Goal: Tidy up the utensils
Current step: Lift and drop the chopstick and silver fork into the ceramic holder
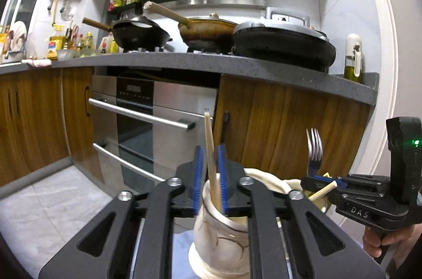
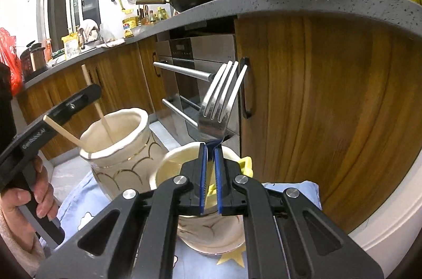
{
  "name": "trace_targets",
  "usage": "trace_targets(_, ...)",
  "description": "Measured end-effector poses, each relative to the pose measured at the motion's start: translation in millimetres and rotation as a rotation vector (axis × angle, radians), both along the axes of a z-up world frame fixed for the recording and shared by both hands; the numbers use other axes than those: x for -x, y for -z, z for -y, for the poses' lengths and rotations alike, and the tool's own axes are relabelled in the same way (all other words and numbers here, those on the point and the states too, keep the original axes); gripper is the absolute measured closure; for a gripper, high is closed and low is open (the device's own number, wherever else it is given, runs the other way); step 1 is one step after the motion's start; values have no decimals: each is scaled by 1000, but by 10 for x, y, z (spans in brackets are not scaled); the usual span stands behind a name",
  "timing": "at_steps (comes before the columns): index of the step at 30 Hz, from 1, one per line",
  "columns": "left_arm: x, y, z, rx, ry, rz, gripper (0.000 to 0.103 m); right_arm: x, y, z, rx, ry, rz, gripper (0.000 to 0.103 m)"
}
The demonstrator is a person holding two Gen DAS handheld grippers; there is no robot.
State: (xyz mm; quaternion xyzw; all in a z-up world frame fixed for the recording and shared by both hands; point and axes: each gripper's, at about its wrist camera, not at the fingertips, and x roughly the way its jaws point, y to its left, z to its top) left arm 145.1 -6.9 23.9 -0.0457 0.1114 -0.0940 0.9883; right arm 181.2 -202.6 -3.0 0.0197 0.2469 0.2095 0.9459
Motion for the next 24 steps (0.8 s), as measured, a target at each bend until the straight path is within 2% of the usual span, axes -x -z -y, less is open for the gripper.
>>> trace_targets(1, 14, -22, -20, 5, -1, 6, 78, -4, -5, -5, 2, 1, -2, 96)
trace_targets(4, 52, -87, -51, 4, -8, 14, 76, 25, -45, 11, 3, 9, 7, 89)
trace_targets(6, 96, -128, -87, 11, -12, 21, 72, 84, -95, 36, 1, 11, 31, 75)
trace_targets(7, 120, -145, -105, 16, -14, 24, 68, 128, -128, 36, 5, 20, 50, 58)
trace_targets(8, 155, -167, -135, 24, -12, 26, 66, 170, -157, 48, -6, 11, 66, 50)
trace_targets(9, 195, -189, -162, 29, -12, 29, 57, 217, -186, 65, -10, 9, 82, 50)
trace_targets(12, 314, -245, -226, 32, -29, 39, 50, 313, -260, 91, 9, 38, 112, 47)
trace_targets(13, 364, -255, -254, 32, -41, 32, 42, 361, -282, 116, 5, 43, 119, 41)
trace_targets(15, 458, -256, -294, 29, -48, 25, 35, 445, -304, 163, -10, 45, 123, 33)
trace_targets(16, 496, -258, -303, 22, -53, 22, 25, 494, -313, 184, -18, 42, 124, 29)
trace_targets(19, 637, -252, -319, -21, -95, 10, 17, 613, -326, 223, -28, 48, 123, 10)
trace_targets(20, 677, -244, -318, -38, -106, -1, 16, 652, -323, 233, -36, 46, 119, 7)
trace_targets(24, 787, -184, -317, -71, -135, -46, 11, 791, -288, 238, -38, 49, 102, 5)
